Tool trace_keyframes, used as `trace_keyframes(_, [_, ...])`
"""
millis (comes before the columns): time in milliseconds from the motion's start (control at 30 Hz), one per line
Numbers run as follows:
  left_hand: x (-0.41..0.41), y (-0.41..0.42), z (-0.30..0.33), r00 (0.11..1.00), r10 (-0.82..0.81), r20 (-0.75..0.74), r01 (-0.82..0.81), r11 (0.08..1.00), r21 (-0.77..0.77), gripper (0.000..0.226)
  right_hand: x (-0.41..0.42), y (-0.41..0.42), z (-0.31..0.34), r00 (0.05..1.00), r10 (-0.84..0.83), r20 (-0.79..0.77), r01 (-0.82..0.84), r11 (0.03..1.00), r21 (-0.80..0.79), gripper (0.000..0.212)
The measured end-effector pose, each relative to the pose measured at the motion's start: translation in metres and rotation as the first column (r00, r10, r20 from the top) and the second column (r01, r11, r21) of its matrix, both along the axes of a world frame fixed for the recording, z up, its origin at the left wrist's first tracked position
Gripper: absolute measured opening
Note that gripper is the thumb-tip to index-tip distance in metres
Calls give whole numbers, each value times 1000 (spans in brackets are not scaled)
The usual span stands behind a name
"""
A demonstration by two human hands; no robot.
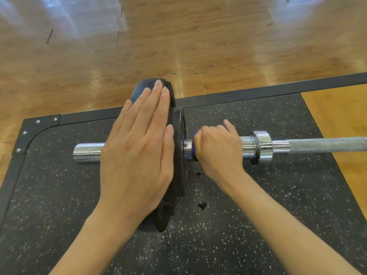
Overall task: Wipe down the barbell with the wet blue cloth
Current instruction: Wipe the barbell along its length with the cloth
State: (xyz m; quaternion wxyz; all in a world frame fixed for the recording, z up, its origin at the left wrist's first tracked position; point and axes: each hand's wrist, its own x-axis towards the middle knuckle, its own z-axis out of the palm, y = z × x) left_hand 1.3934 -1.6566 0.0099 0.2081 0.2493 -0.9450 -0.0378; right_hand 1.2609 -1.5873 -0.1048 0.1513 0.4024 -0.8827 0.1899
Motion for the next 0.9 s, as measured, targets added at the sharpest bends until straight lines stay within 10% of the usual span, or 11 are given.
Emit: trace_keyframes(900, [56,52,-5,999,-15,40,14,1000,26,58,65,44,1,982,147,118,-160,981,108,35])
